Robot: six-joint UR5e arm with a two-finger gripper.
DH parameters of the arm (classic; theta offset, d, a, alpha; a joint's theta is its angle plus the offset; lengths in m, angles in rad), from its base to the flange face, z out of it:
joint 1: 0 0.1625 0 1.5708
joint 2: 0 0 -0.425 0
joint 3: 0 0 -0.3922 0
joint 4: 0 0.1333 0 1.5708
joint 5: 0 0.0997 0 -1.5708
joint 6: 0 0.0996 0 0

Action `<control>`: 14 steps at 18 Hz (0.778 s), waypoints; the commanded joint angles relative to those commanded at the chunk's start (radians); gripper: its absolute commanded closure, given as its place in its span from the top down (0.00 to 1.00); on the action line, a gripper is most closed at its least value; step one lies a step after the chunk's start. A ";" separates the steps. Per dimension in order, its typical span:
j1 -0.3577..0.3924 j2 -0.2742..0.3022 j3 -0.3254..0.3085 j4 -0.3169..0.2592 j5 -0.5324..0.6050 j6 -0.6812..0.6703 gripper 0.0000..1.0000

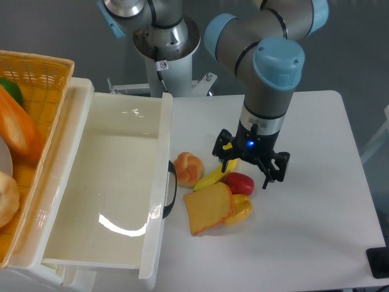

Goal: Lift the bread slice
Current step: 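Lower the open gripper down onto the yellow bread slice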

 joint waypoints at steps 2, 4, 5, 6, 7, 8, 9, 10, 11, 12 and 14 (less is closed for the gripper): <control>-0.003 -0.003 0.000 0.002 0.000 0.002 1.00; -0.005 -0.003 -0.003 0.000 -0.002 0.000 1.00; -0.005 -0.003 -0.008 0.000 -0.002 0.000 1.00; -0.008 -0.002 -0.017 0.000 -0.002 -0.002 1.00; -0.008 -0.005 -0.026 0.003 0.000 -0.005 1.00; -0.009 -0.011 -0.029 0.009 -0.002 -0.008 1.00; -0.015 -0.015 -0.031 0.017 -0.005 -0.012 1.00; -0.023 -0.021 -0.037 0.018 -0.005 -0.020 1.00; -0.028 -0.023 -0.052 0.026 -0.003 -0.026 1.00; -0.029 -0.029 -0.061 0.038 -0.003 -0.028 1.00; -0.041 -0.038 -0.074 0.052 -0.006 -0.026 1.00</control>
